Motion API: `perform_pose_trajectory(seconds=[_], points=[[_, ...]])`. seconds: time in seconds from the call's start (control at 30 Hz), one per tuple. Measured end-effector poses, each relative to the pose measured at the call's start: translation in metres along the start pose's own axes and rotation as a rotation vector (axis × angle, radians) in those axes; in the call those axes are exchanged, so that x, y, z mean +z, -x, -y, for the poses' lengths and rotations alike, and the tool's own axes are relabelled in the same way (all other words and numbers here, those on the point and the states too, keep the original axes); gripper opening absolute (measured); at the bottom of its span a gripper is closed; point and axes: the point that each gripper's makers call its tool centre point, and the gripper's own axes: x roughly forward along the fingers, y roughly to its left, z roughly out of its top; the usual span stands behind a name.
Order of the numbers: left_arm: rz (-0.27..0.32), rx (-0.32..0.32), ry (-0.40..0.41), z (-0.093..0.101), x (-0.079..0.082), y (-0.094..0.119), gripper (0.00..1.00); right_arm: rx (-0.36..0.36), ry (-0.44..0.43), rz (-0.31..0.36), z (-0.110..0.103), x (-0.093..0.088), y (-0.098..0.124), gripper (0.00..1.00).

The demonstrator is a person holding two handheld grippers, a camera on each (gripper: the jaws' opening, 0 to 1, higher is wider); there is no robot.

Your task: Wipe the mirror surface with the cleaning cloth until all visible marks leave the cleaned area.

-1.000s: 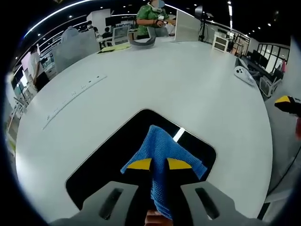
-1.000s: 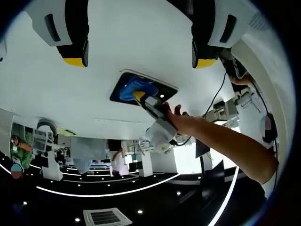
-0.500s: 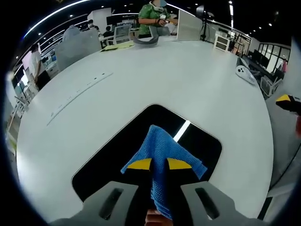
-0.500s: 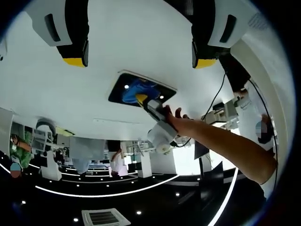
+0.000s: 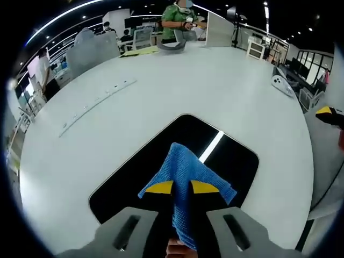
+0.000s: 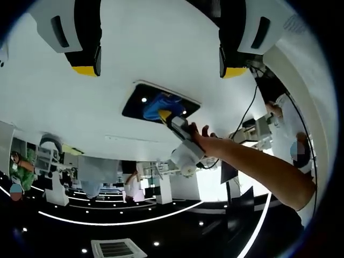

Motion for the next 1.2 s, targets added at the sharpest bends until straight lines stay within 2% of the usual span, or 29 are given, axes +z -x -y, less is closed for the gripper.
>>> perform_pose_trajectory(seconds=[1.2], points=[[-0.005, 0.003, 0.006, -0.017, -0.011, 0.011, 0.09, 0.015, 0.021, -0.023, -0.001, -0.003, -0.006, 0.91]])
